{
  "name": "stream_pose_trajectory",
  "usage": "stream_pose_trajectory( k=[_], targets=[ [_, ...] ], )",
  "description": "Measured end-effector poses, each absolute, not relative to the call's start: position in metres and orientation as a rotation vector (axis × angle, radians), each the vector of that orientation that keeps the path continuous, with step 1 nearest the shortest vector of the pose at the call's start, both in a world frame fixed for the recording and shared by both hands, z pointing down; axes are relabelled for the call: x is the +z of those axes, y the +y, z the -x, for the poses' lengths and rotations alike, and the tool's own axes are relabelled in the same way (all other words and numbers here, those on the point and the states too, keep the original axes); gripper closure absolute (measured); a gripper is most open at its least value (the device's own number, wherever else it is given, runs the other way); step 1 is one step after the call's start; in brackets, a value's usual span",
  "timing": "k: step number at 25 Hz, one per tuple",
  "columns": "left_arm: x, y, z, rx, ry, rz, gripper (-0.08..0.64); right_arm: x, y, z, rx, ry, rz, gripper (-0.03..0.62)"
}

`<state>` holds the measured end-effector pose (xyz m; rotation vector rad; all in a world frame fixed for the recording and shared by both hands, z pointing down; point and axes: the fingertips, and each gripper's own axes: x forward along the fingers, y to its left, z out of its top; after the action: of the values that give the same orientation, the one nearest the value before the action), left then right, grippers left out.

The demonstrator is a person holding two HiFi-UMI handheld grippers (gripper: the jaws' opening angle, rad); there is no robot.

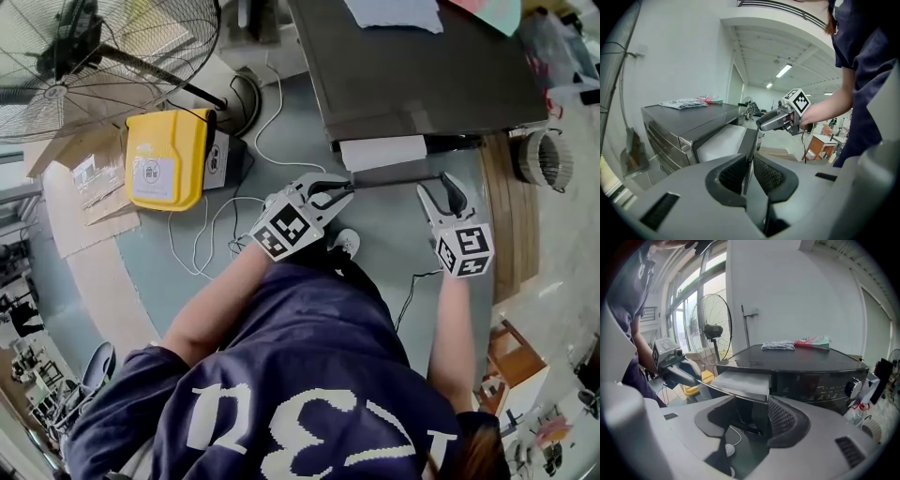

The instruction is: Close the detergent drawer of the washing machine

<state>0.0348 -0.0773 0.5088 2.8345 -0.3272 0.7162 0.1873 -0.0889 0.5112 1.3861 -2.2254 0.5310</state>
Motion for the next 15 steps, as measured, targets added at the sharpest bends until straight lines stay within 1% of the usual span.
stream_pose_trajectory(
  k=[15],
  targets=[
    [0.509, -0.118, -0.026, 0.703, -0.416, -2.825, 0.492, 0.509, -0.128, -0.178, 0.513, -2.213, -1.416, 0.36]
  ],
)
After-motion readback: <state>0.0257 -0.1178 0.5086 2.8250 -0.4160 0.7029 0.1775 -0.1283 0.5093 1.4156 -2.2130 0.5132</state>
